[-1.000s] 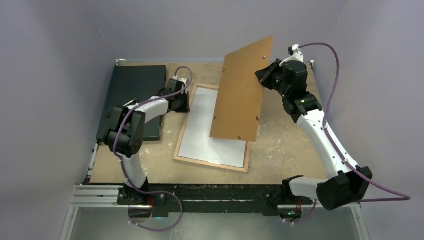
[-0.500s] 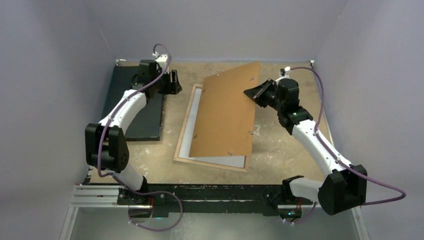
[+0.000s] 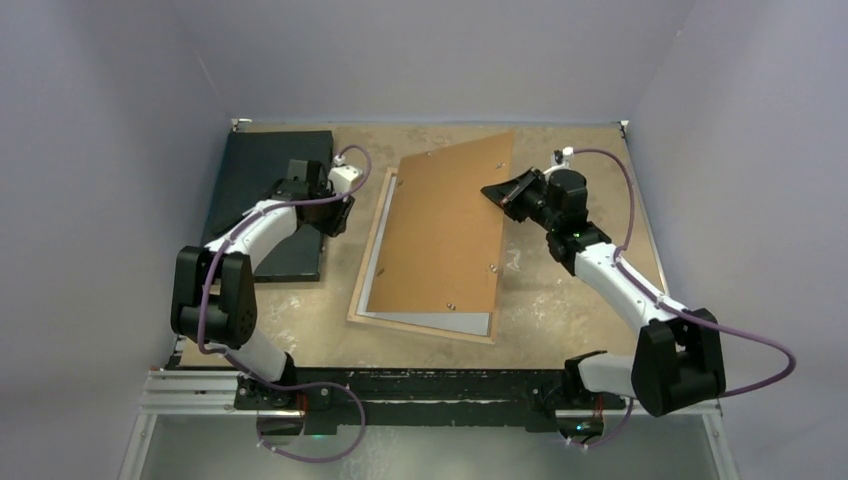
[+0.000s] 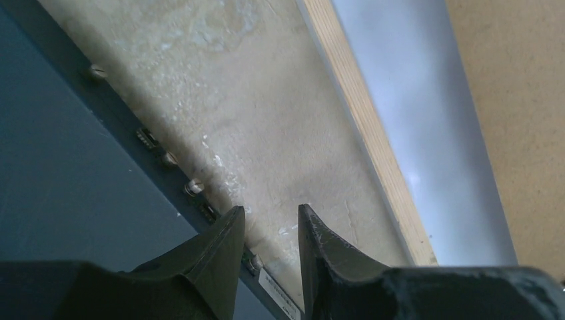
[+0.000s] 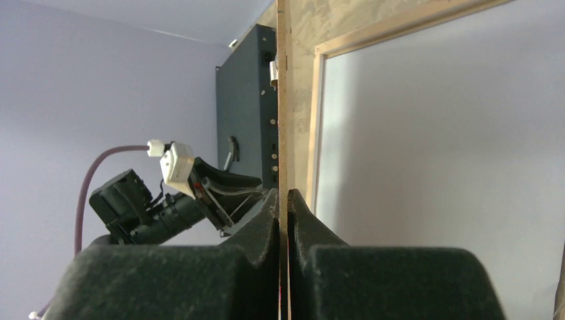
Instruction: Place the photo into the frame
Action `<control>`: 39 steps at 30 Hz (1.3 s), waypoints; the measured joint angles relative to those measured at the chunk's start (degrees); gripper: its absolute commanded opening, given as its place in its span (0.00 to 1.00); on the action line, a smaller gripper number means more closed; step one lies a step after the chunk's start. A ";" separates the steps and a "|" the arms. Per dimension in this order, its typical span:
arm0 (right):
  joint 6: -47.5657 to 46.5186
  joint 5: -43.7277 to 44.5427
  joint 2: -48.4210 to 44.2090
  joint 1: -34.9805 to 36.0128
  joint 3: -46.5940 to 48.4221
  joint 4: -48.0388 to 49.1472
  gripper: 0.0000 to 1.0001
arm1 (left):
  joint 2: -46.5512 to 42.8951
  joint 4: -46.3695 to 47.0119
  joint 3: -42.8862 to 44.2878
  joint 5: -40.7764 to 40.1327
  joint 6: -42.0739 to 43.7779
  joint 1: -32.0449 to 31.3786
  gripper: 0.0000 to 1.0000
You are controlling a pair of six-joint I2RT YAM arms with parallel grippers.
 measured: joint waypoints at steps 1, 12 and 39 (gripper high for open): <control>0.31 -0.13 0.57 0.00 -0.39 0.50 0.00 | 0.00 0.26 -0.83 0.04 1.11 0.00 0.33; 3.56 -3.13 6.73 -0.31 -5.95 9.05 0.00 | -1.60 2.82 -9.29 4.22 9.11 -0.04 0.31; 5.86 -5.77 13.81 -1.57 -8.20 18.53 0.00 | -0.20 9.07 -13.92 1.90 10.58 -5.31 0.14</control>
